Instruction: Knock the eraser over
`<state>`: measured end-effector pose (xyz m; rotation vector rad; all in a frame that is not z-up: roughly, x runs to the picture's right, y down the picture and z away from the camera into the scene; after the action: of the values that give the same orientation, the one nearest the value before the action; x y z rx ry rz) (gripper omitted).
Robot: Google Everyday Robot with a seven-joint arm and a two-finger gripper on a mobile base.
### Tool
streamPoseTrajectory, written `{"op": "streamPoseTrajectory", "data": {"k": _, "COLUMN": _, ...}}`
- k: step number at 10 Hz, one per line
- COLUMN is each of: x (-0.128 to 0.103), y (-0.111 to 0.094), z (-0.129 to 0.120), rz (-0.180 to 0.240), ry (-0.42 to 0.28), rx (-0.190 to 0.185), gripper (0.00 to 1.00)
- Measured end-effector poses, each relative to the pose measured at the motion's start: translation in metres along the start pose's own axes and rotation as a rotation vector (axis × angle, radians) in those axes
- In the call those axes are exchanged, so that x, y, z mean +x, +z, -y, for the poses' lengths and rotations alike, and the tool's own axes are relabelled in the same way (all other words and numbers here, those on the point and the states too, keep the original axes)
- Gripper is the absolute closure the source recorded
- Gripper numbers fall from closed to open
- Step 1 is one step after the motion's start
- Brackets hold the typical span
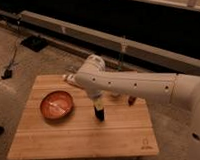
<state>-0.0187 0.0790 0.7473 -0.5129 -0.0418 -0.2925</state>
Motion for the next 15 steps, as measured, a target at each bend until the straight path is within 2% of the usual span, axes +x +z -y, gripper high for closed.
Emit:
{"op": "streamPoseTrajectory", "data": {"k": 9, "x": 0.03, "y": 0.027, "z": 0.04, "rz": -0.017, "ry": -0.004, "rx": 0.07, "gripper": 0.35}}
{"op": "streamPoseTrajectory", "data": {"k": 12, "x": 0.034, "y": 0.034, "z": 0.044, "rz": -0.03, "ry": -0.007, "rx": 0.075, "gripper": 0.35}}
{"op": "streamPoseTrajectory", "data": {"k": 15, "x": 0.03, "y": 0.043, "z": 0.04, "rz": -0.031, "ry": -0.015, "rx": 0.06, "gripper": 0.35}}
